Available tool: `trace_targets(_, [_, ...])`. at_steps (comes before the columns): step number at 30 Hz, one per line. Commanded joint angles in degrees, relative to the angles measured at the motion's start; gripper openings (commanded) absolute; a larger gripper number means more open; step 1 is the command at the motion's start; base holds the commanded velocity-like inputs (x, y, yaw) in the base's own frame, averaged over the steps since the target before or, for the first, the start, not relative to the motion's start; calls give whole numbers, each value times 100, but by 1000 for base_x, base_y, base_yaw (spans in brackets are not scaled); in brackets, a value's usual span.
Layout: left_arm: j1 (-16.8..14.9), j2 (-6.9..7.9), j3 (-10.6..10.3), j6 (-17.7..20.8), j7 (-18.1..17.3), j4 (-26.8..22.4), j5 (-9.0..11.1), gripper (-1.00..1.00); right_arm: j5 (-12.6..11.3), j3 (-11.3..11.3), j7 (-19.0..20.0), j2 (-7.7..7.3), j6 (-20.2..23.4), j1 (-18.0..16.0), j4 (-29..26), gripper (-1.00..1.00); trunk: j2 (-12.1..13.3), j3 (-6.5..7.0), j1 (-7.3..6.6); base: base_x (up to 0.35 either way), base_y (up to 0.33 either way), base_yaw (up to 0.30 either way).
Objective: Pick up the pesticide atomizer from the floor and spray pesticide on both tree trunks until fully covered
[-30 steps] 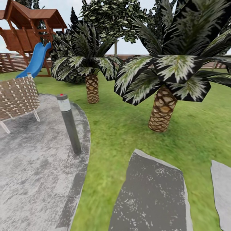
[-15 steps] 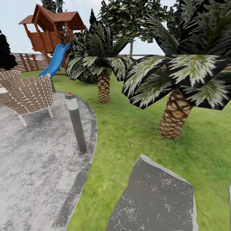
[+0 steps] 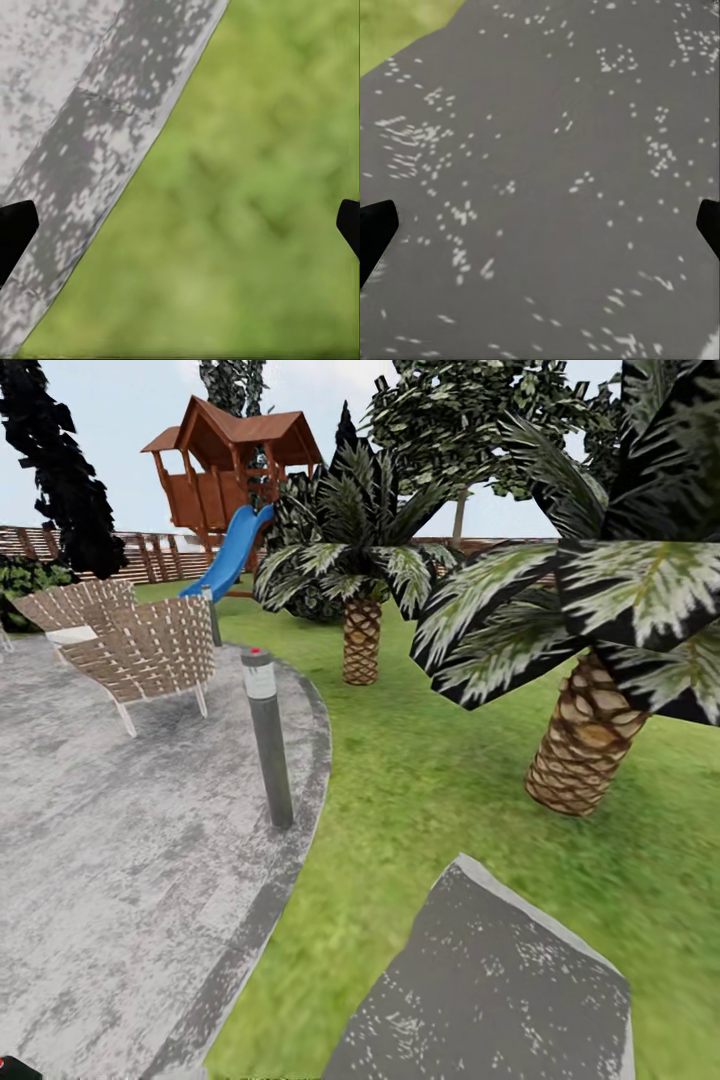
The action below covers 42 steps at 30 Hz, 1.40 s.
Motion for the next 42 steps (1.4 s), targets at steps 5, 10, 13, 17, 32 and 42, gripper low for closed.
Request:
trace_targets(5, [-5, -8, -5, -18, -5, 7, 52, 100, 8, -1, -5, 0, -17, -1, 2, 100, -2, -5, -1, 0, -12, 277])
trace_targets(10, [-5, -3, 0, -12, -2, 7, 52, 100, 7, -1, -5, 0, -17, -1, 2, 100, -2, -5, -1, 0, -2, 277])
trace_targets(13, [-5, -1, 57, -10, 3, 7, 52, 100, 10, -1, -5, 0, -17, -1, 2, 100, -2, -5, -1, 0, 0, 277])
trace_targets(17, [-5, -1, 410, -12, 2, 7, 50, 100, 6, -1, -5, 0, -17, -1, 2, 100, -2, -5, -1, 0, 0, 277])
trace_targets(32, [-5, -22, 630, -22, -16, -17, 42, 100, 11, 20, -5, 8, -17, -1, 11, 100, -2, -5, -1, 0, 0, 278])
trace_targets(42, [-5, -35, 608, -20, -31, -37, 0, 100, 11, 25, -5, 8, -17, -1, 11, 100, -2, -5, -1, 0, 0, 279])
